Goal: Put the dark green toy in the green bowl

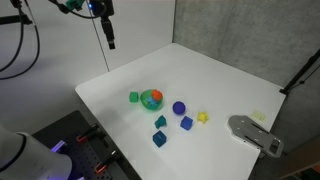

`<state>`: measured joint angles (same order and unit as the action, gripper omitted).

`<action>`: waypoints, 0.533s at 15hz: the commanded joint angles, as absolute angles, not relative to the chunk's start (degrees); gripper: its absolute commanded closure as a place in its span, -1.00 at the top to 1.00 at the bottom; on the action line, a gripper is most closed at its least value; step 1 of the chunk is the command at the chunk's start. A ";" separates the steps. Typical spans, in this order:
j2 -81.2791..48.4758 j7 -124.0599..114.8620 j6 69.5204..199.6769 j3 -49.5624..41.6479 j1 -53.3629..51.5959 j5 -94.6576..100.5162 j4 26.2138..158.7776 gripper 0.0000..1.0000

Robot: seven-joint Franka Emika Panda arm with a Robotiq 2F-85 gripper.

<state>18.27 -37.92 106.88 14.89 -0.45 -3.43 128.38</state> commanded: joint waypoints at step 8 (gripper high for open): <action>5.63 -44.46 116.45 9.61 -0.20 5.08 125.68 1.00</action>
<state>9.09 -42.60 114.93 11.09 -0.03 2.11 127.30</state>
